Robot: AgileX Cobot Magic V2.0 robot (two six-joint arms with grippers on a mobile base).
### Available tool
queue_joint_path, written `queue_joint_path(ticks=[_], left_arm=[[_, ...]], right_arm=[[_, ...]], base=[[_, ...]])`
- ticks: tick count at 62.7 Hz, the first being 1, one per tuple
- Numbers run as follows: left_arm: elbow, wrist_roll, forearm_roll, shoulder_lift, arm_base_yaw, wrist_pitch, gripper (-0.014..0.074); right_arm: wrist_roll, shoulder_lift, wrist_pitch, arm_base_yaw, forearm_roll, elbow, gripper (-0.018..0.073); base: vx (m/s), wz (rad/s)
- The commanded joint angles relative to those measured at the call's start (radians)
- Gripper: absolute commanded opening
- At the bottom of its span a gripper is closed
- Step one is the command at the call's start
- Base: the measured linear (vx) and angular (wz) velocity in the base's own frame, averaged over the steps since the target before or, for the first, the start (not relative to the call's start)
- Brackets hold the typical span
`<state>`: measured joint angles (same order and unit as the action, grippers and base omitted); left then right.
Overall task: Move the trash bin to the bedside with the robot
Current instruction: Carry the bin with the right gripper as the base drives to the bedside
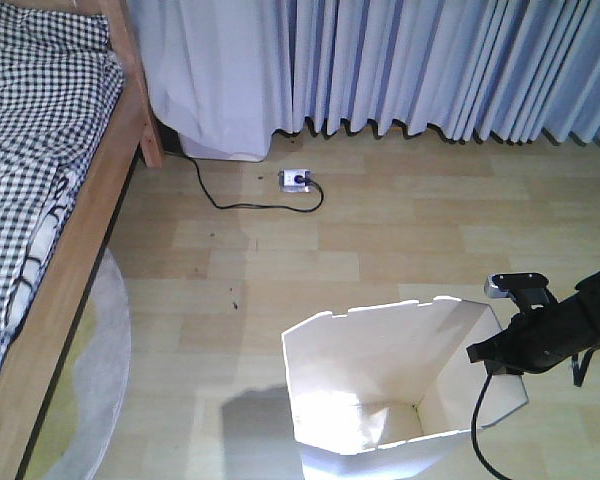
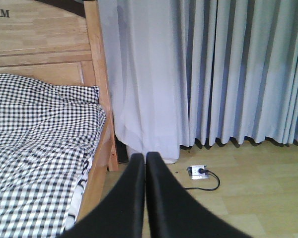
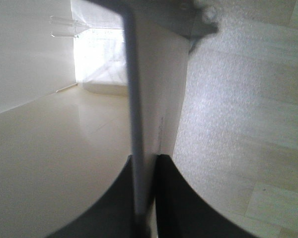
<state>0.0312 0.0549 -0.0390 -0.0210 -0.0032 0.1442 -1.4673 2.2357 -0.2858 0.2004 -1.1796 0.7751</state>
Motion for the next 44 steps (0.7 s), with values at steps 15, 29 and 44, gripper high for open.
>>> queue_joint_path(ticks=[15,29,44], left_arm=[[-0.024,0.004,0.005,-0.006,0.003,-0.071,-0.0006],[-0.024,0.004,0.005,-0.006,0.003,-0.071,-0.0006],[-0.024,0.004,0.005,-0.006,0.003,-0.071,-0.0006]], right_arm=[[0.004,-0.069,-0.133,0.002,-0.031,0.013,-0.0005],[0.004,-0.069,-0.133,0.002,-0.031,0.013,-0.0005],[0.004,-0.069,-0.133,0.002,-0.031,0.013,-0.0005]], base=[[0.28,-0.02],[0.29,-0.02],[0.29,0.0]])
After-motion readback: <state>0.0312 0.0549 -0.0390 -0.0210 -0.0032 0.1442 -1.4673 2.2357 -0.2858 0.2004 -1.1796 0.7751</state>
